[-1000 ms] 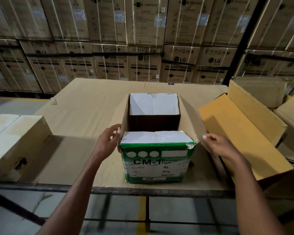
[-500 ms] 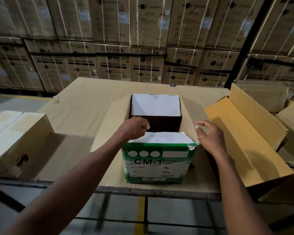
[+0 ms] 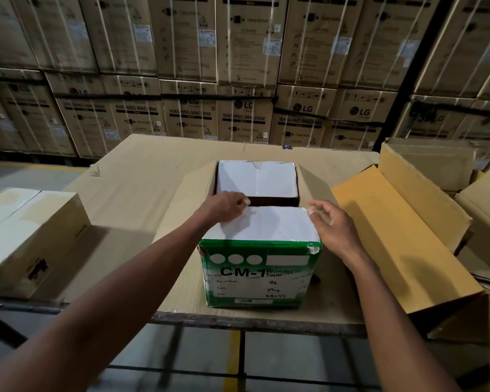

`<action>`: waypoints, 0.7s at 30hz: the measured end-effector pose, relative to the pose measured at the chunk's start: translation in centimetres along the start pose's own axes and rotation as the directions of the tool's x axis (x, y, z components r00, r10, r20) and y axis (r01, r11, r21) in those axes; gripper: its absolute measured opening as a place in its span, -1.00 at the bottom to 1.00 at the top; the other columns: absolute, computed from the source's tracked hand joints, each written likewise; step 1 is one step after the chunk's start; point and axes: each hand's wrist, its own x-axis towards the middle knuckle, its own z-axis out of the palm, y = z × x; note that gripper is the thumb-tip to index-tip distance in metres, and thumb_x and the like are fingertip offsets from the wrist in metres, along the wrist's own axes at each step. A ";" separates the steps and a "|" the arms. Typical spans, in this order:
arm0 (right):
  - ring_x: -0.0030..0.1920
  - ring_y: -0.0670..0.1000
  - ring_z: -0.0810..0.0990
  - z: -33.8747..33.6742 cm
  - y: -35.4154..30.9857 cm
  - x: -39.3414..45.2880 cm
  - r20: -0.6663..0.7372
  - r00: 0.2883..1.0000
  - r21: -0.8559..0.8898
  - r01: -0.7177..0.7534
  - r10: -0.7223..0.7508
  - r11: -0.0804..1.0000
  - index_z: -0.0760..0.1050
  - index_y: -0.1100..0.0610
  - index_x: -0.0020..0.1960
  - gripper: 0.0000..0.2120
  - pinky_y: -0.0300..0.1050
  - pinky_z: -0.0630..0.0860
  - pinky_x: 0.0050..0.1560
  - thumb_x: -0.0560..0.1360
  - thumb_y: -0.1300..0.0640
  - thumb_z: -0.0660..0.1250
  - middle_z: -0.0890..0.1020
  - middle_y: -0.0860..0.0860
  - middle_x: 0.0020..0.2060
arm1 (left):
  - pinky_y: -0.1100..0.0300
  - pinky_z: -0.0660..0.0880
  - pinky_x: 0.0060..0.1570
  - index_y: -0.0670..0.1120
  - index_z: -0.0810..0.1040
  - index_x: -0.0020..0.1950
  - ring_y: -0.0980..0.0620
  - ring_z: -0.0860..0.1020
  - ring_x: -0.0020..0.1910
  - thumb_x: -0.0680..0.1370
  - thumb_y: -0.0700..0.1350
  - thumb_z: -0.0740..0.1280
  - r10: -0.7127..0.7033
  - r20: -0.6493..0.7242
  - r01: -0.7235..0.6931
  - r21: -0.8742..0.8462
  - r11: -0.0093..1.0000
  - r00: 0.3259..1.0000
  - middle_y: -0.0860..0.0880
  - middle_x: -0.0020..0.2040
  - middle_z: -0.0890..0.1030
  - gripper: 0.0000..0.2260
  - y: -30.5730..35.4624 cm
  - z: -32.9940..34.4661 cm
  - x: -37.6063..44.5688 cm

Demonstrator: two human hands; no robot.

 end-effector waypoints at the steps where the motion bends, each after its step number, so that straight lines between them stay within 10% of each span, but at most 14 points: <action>1: 0.40 -0.05 0.49 -0.2 -0.4 0.3 -0.019 1.000 0.031 0.007 -0.007 0.999 0.51 -0.01 0.43 -0.66 -0.08 0.46 0.33 0.68 -0.02 0.31 0.56 -0.07 0.39 | -0.04 0.60 0.07 0.01 0.57 0.30 -0.10 0.65 0.06 0.69 0.03 0.18 0.020 -0.074 -0.020 0.005 1.000 0.997 -0.07 0.19 0.68 -0.73 0.1 -1.0 -0.3; 6: 0.37 0.01 0.49 -1.3 -2.2 2.0 -0.098 0.994 0.251 -0.029 0.055 0.968 0.36 -0.08 0.54 -0.47 0.04 0.49 0.34 0.65 -0.28 0.20 0.46 -0.06 0.47 | -0.03 0.65 -0.06 0.04 0.67 0.21 0.03 0.68 -0.04 0.63 0.01 0.30 0.171 -0.413 -0.202 -0.031 0.979 0.895 0.03 0.07 0.73 -0.78 0.5 -6.0 -3.1; 11: 0.20 0.13 0.63 -3.3 -2.9 2.2 0.140 0.978 0.568 -0.207 0.155 0.796 0.67 0.10 0.26 -0.47 0.05 0.54 0.15 0.71 -0.22 0.07 0.71 0.07 0.18 | 0.09 0.64 -0.22 -0.05 0.72 0.11 0.11 0.69 -0.17 0.67 0.01 0.28 0.197 -0.506 -0.321 -0.171 0.931 0.840 0.04 -0.12 0.73 -0.76 2.3 -9.2 -7.9; 18: 0.12 0.16 0.65 -5.1 -2.4 0.2 0.479 0.877 0.586 -0.289 -0.035 0.757 0.59 0.20 0.31 -0.55 0.07 0.50 0.11 0.63 -0.09 0.20 0.65 0.21 0.29 | 0.21 0.62 -0.20 -0.15 0.70 0.17 -0.02 0.72 -0.22 0.67 0.02 0.26 0.146 0.180 -0.028 -0.532 0.846 0.973 -0.12 -0.13 0.75 -0.68 1.4 -10.0 -12.7; 21: 0.12 0.12 0.68 -4.6 -1.7 -0.3 0.445 0.894 0.409 -0.148 -0.055 0.901 0.62 0.11 0.31 -0.65 0.04 0.52 0.12 0.65 -0.03 0.26 0.69 0.10 0.23 | 0.07 0.65 0.00 -0.06 0.69 0.21 0.00 0.72 -0.10 0.61 -0.01 0.39 0.126 0.205 -0.035 -0.397 0.917 0.971 -0.03 -0.05 0.76 -0.77 0.1 -7.1 -12.3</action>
